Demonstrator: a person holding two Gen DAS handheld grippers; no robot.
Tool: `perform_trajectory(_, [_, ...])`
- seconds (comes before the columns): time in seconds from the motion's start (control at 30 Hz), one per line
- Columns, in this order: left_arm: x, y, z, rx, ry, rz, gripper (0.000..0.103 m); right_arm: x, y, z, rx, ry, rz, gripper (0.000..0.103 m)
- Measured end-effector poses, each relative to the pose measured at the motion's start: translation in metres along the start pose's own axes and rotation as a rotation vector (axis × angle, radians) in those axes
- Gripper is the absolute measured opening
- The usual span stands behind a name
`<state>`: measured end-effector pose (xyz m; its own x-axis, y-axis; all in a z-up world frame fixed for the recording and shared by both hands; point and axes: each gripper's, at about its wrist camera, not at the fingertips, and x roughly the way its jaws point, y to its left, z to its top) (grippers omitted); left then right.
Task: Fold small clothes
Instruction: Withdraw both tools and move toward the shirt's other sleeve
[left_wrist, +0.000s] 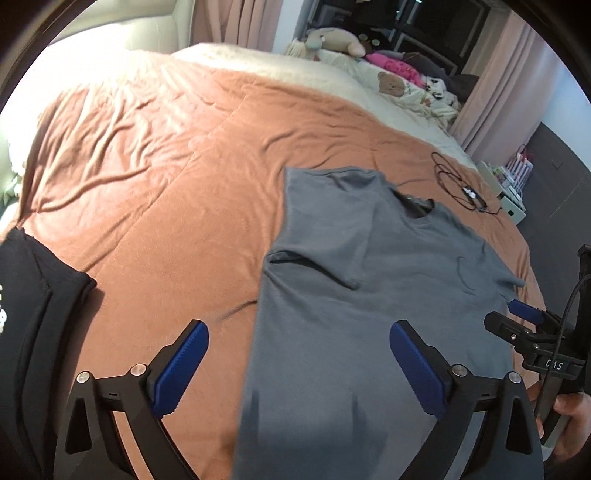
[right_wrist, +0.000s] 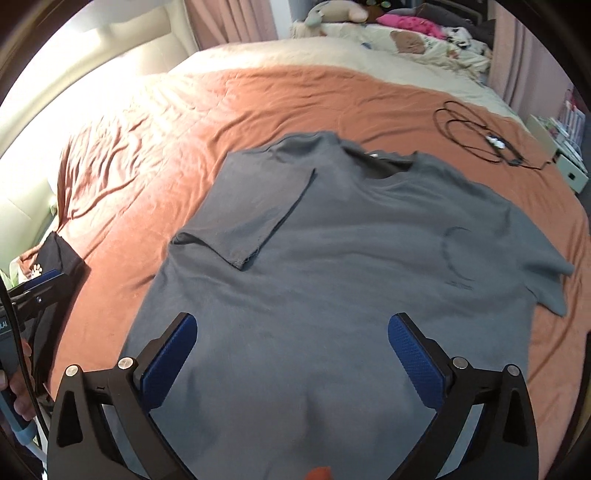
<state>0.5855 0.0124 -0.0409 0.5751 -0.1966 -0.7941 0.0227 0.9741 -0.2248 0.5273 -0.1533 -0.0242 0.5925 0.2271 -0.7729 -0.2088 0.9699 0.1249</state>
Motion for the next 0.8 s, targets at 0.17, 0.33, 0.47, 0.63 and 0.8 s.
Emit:
perform_trajectory(0.17, [-0.027, -0.021, -0.013, 0.021, -0.031, -0.002, 0.102, -0.033, -0.006, -0.018, -0.003, -0.009, -0.019, 0.103])
perform_trajectory(0.33, [-0.058, -0.039, -0.029, 0.025, -0.069, -0.014, 0.102, -0.081, -0.017, -0.037, 0.023, -0.071, -0.039, 0.103])
perform_trajectory(0.47, [-0.084, -0.052, -0.045, 0.038, -0.094, -0.021, 0.102, -0.117, -0.026, -0.055, 0.05, -0.109, -0.07, 0.103])
perform_trajectory(0.63, [-0.112, -0.065, -0.063, 0.037, -0.131, -0.034, 0.102, -0.163, -0.036, -0.083, 0.108, -0.152, -0.145, 0.103])
perform_trajectory(0.8, [-0.133, -0.081, -0.079, 0.058, -0.154, -0.051, 0.102, -0.197, -0.041, -0.11, 0.155, -0.19, -0.19, 0.103])
